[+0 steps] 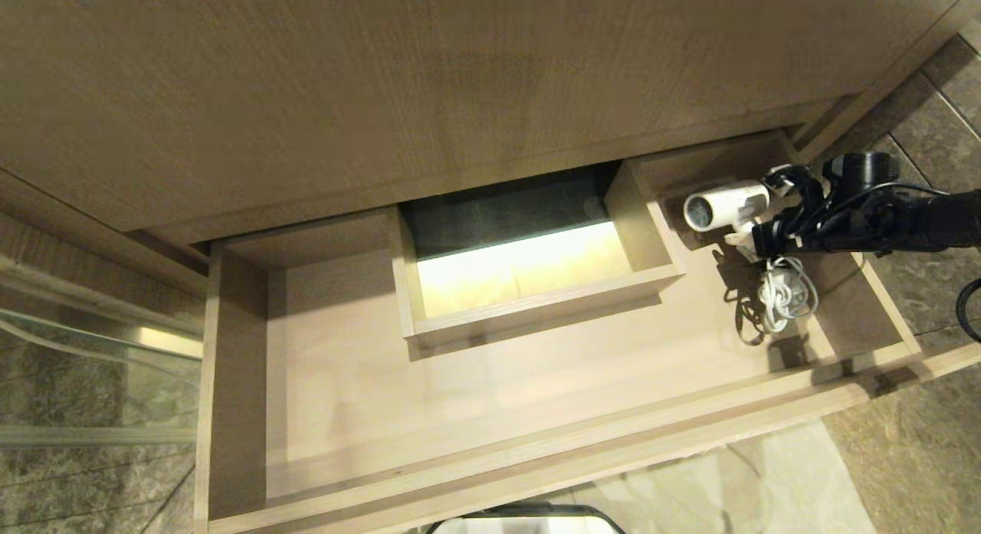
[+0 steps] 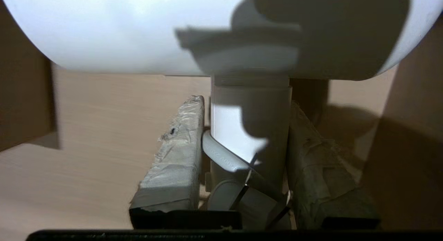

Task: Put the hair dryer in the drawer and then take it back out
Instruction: Put it into the drawer, then close the drawer

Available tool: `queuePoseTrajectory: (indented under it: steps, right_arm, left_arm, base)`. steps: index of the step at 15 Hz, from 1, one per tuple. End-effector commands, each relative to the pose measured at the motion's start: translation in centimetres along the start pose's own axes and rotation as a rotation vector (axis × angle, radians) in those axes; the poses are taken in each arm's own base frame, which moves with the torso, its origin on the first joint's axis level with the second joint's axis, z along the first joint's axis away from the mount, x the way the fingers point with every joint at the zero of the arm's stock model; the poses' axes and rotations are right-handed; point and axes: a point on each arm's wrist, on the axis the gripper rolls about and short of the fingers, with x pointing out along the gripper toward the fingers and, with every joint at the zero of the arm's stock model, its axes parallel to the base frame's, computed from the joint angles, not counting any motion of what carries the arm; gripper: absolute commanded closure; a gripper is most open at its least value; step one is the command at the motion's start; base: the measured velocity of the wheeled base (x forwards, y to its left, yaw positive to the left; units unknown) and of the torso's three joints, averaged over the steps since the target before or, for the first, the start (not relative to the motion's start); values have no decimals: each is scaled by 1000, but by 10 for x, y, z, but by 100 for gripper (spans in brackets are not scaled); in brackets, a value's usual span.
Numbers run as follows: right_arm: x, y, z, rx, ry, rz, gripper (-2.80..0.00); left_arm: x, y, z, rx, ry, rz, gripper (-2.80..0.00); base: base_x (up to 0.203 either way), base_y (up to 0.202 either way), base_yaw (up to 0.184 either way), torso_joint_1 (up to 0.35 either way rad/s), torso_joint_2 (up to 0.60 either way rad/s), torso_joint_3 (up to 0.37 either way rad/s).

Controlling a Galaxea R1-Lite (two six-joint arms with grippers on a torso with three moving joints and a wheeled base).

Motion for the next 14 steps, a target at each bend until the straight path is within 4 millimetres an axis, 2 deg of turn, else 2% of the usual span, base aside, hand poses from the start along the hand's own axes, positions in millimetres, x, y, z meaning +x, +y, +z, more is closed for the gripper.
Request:
queuePoseTrajectory:
  steps: [1,3,5,7,9,10,12,13,14]
  right_arm:
    - [10,0,-10,-1,27,-6,-280]
    - [-1,0,2,-15,0,-18,-280]
    - [-23,3,22,-34,-39,-37,-280]
    - [-64,7,50,-49,-92,-69,-280]
    - [-116,18,71,-50,-124,-97,-270]
    - [-147,26,75,-41,-126,-111,0]
    - [-204,49,72,-14,-97,-117,0]
    - [-231,64,65,8,-65,-114,0]
    - [-247,78,48,45,-7,-104,0]
  left_arm:
    - [0,0,0,0,0,0,0]
    - [0,0,0,0,1,0,0]
    - [0,0,0,0,1,0,0]
    - [0,0,0,0,0,0,0]
    - [0,0,0,0,1,0,0]
    - [0,0,0,0,0,0,0]
    - [0,0,0,0,0,0,0]
    - [0,0,0,0,1,0,0]
    - [0,0,0,0,-1,0,0]
  base:
    - [0,0,0,0,0,0]
    - [0,0,0,0,0,0]
    - [0,0,0,0,0,0]
    - [0,0,0,0,0,0]
    - [0,0,0,0,0,0]
    - [0,0,0,0,0,0]
    - [0,0,0,0,0,0]
    - [0,0,0,0,0,0]
    - [0,0,0,0,0,0]
